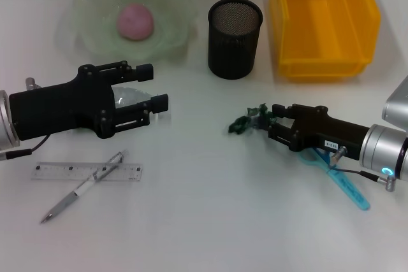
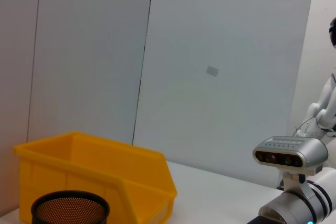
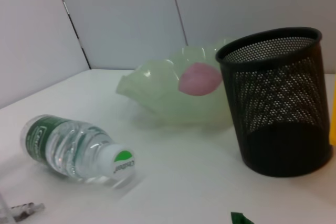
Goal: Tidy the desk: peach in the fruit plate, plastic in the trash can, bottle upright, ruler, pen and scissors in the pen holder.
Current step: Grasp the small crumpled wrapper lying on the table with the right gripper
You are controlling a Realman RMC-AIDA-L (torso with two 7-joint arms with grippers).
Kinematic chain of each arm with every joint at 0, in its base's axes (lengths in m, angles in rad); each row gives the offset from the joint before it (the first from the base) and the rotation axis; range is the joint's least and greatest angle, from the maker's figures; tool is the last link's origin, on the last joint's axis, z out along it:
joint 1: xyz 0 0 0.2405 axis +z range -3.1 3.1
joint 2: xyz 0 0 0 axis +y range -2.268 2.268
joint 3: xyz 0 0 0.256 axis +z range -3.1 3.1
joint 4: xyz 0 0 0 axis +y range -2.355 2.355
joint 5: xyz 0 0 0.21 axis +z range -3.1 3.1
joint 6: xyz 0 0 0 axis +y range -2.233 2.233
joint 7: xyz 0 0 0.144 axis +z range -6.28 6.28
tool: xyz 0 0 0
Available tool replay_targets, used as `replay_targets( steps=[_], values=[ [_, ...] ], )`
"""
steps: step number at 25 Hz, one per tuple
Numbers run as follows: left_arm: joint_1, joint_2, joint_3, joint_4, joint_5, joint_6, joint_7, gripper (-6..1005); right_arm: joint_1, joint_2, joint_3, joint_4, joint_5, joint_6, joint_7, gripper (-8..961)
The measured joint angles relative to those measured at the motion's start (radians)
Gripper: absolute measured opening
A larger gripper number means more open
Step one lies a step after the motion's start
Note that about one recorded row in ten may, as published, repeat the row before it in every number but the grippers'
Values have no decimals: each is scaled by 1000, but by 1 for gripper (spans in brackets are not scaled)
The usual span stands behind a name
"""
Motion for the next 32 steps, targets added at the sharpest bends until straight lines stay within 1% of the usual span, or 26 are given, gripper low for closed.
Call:
replay_targets(
  steps=[6,17,23,27,32],
  values=[
    [0,0,-1,1,0,-1,0,634,-1,0,-9,-4,0,-6,-5,463],
    [-1,0,-2,3,0,-4,10,635,-6,0,-9,-12,5,-13,-9,35],
    [0,0,-3,4,-4,-4,15,635,-19,0,2,-33,7,-58,-10,-1],
    [-3,-1,-3,-2,-18,1,50,635,-29,-2,3,-53,8,-92,-9,26],
    [2,-2,1,-8,-40,3,77,636,-74,-3,4,-142,9,-192,-9,59]
  ],
)
